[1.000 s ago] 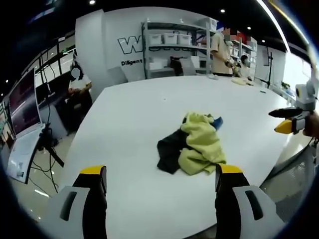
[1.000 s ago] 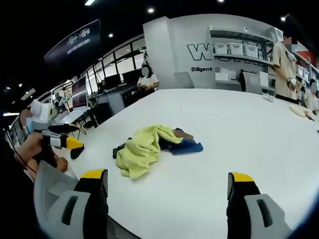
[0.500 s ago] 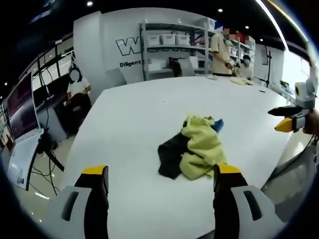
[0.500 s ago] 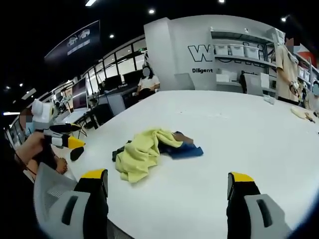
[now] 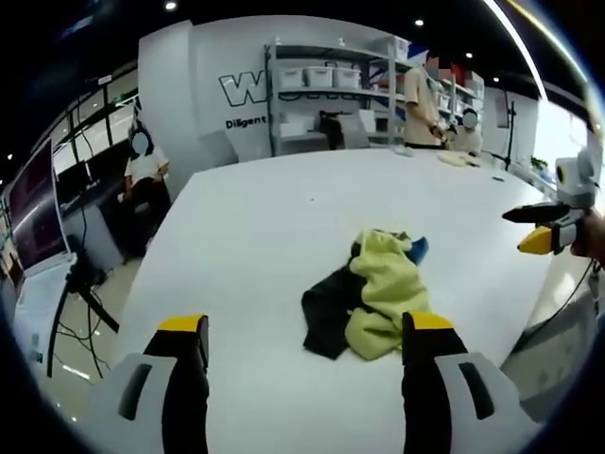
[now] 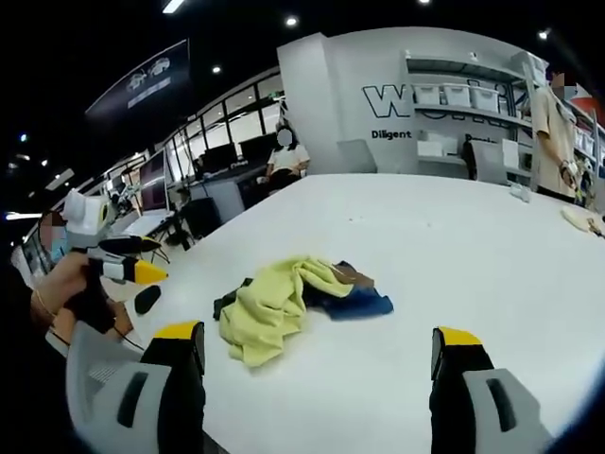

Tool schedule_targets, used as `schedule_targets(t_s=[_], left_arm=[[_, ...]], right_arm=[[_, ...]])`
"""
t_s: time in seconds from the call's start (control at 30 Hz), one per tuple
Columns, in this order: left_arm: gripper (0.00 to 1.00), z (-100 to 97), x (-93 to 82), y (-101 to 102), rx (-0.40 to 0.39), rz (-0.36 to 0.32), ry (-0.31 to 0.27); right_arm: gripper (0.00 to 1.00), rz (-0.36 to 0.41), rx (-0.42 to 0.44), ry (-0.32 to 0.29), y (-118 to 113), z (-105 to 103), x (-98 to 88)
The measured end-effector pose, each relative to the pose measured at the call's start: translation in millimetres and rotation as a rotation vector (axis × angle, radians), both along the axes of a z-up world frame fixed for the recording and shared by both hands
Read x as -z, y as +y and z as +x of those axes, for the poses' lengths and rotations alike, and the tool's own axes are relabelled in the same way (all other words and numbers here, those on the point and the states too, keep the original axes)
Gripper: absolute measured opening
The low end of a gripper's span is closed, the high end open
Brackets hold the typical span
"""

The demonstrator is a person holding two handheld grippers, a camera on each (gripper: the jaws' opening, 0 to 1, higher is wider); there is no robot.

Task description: Fold the garment on the visible template until the final outline fits inside the template.

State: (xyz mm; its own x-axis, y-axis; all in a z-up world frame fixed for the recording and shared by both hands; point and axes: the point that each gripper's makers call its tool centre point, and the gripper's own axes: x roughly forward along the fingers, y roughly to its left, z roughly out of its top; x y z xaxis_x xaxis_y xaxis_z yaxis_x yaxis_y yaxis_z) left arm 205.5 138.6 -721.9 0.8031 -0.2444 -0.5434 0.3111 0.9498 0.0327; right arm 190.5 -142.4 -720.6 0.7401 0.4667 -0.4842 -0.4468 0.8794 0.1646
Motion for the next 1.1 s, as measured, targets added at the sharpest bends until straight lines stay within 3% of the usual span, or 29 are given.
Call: schedule_targets(t_s=[0.73, 1.1], left_arm=[[0.74, 53.2, 14.1, -8.5, 0.029, -0.023, 0.035], [0.68, 78.9, 30.0, -16.5, 0.057, -0.024, 0.057]], right_arm=[[0.97, -0.004, -0.052, 0.037, 13.8, 58.4, 13.6], [0.95, -0.021, -0.069, 0.074, 17.0, 86.3, 38.2]])
